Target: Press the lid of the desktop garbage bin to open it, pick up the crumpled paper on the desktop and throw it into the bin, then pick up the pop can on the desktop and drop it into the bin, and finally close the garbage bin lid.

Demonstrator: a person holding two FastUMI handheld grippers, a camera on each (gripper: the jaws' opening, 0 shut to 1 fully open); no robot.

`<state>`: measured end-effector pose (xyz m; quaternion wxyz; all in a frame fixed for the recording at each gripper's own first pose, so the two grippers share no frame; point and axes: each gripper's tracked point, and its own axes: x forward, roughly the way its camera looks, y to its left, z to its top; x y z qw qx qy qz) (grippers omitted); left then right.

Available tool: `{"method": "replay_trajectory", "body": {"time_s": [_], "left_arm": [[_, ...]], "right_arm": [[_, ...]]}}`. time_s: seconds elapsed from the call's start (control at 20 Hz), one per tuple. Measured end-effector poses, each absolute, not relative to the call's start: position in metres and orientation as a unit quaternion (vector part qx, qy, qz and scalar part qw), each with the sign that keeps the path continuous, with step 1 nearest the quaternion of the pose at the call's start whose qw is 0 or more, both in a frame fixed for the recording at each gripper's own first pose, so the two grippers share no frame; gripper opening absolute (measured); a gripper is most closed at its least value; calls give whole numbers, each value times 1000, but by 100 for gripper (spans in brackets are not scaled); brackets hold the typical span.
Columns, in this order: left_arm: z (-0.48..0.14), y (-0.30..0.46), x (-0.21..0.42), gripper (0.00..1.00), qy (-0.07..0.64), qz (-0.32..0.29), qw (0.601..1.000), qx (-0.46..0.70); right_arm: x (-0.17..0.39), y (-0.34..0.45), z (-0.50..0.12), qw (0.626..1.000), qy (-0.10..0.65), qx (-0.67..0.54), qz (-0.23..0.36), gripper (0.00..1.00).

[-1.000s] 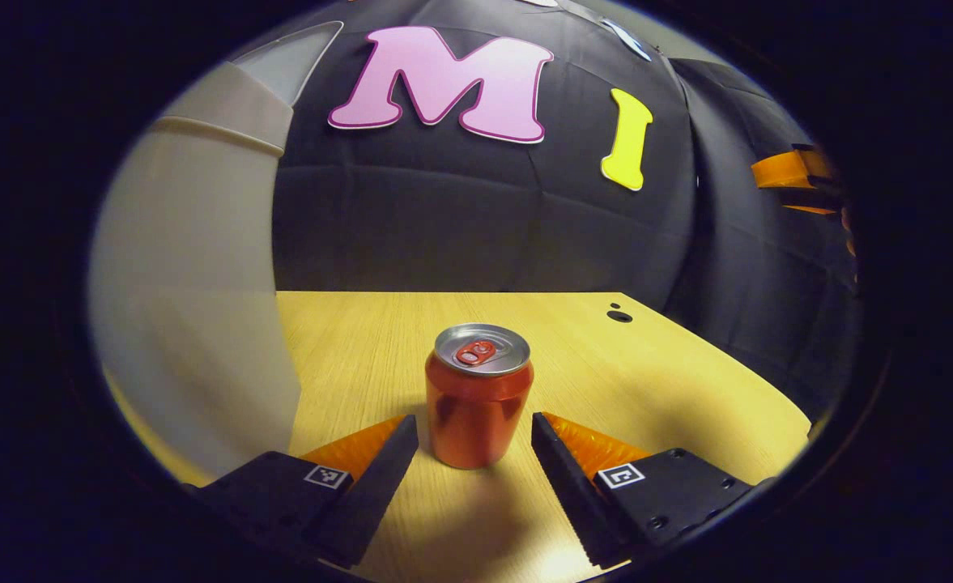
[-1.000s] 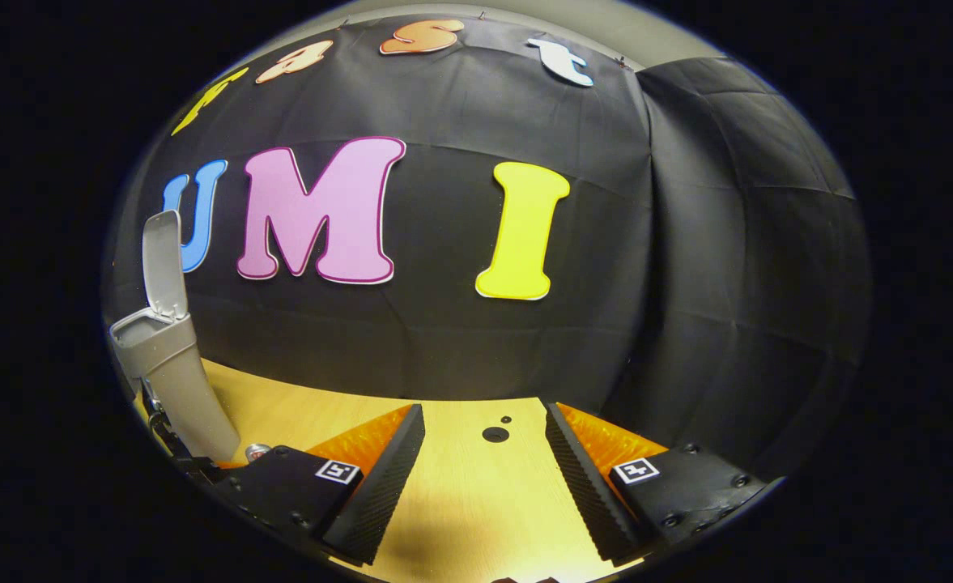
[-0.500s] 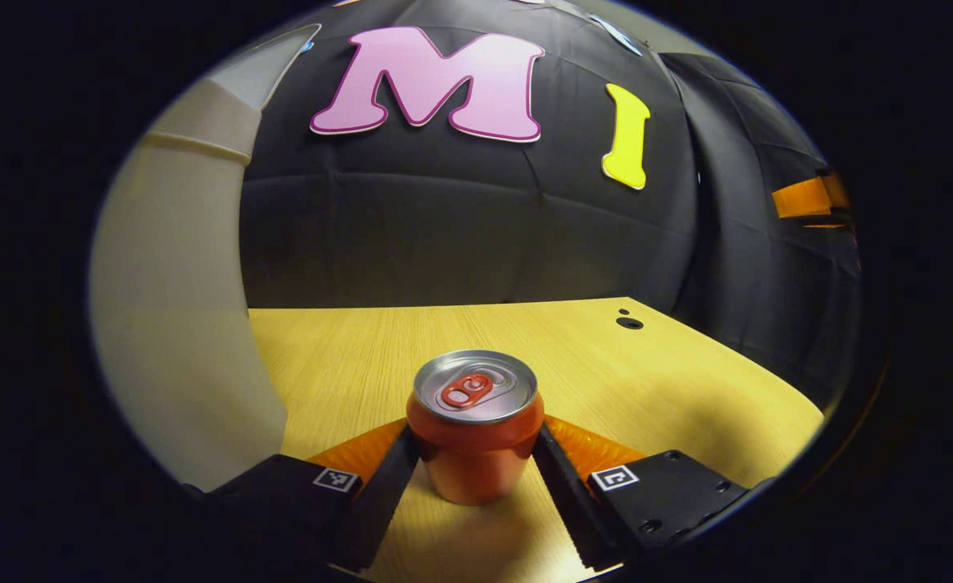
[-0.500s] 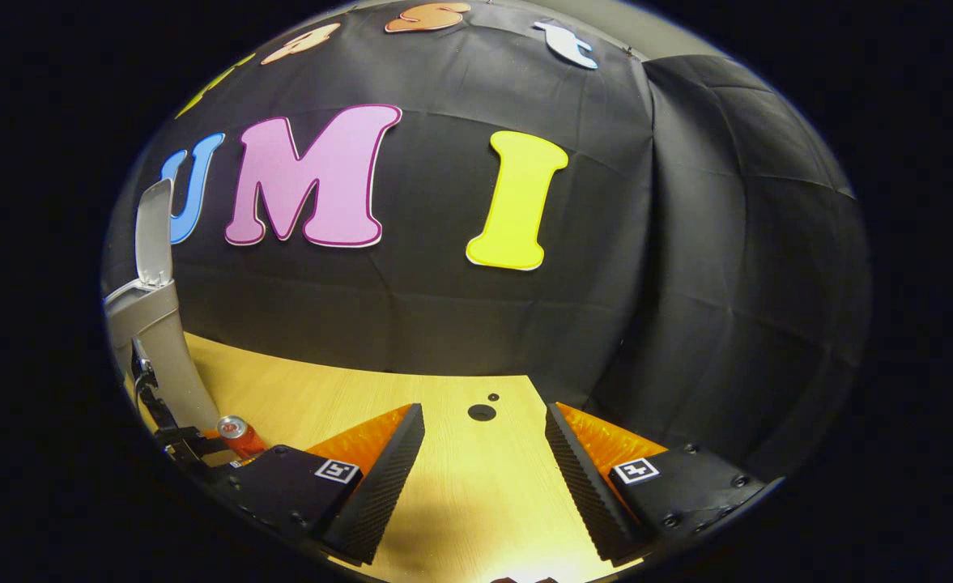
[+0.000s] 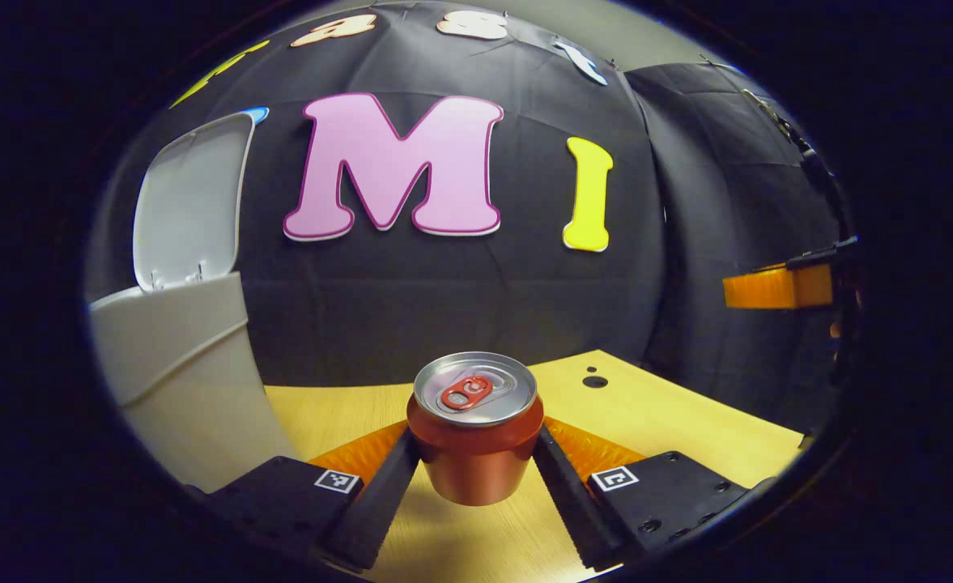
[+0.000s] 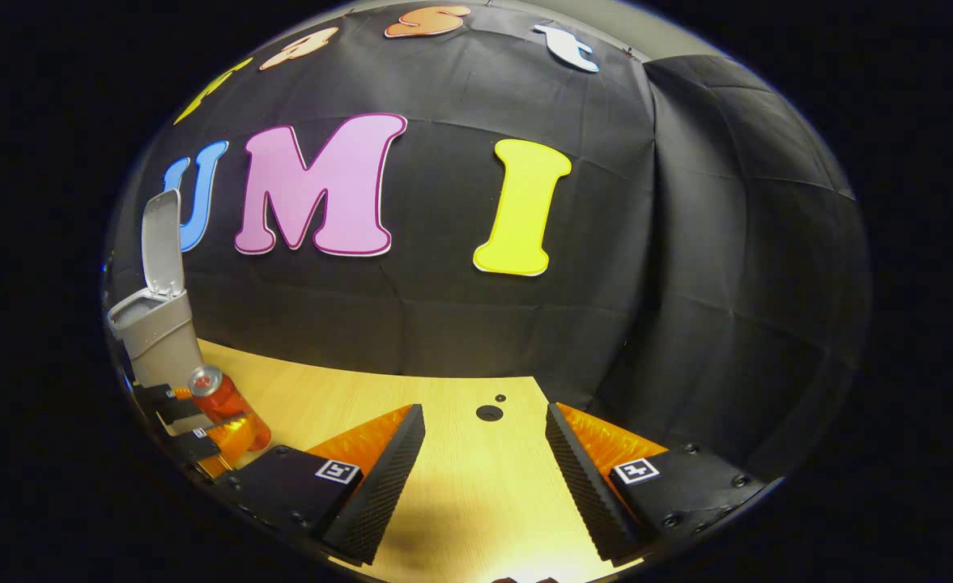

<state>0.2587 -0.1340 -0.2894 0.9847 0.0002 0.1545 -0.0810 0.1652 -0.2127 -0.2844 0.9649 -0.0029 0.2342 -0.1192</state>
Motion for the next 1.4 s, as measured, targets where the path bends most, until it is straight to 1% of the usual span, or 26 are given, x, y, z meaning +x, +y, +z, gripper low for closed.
{"method": "replay_trajectory", "body": {"time_s": [0.15,0.3,0.45,0.65,0.85,1.0,1.15,1.3,1.4], "left_arm": [[-230,-129,263,88,125,-78,989,-11],[-182,-106,269,88,96,-63,993,-3],[-138,-67,267,88,69,-27,997,4],[-110,0,260,88,61,24,997,28],[-114,68,254,88,76,72,992,72],[-144,107,244,88,113,103,985,77],[-153,117,239,88,128,108,983,74],[-163,116,237,88,138,115,983,46],[-167,117,233,89,144,122,981,39]], "right_arm": [[162,-217,-265,965,229,-7,-124,97],[160,-217,-240,968,216,7,-130,97],[157,-212,-217,971,203,1,-129,97],[151,-195,-197,973,199,-1,-118,97],[144,-179,-180,975,193,10,-113,97],[137,-165,-180,975,198,13,-101,97],[128,-157,-184,974,205,11,-91,97],[120,-154,-189,973,216,10,-83,97],[120,-155,-184,975,208,1,-81,97]]}}
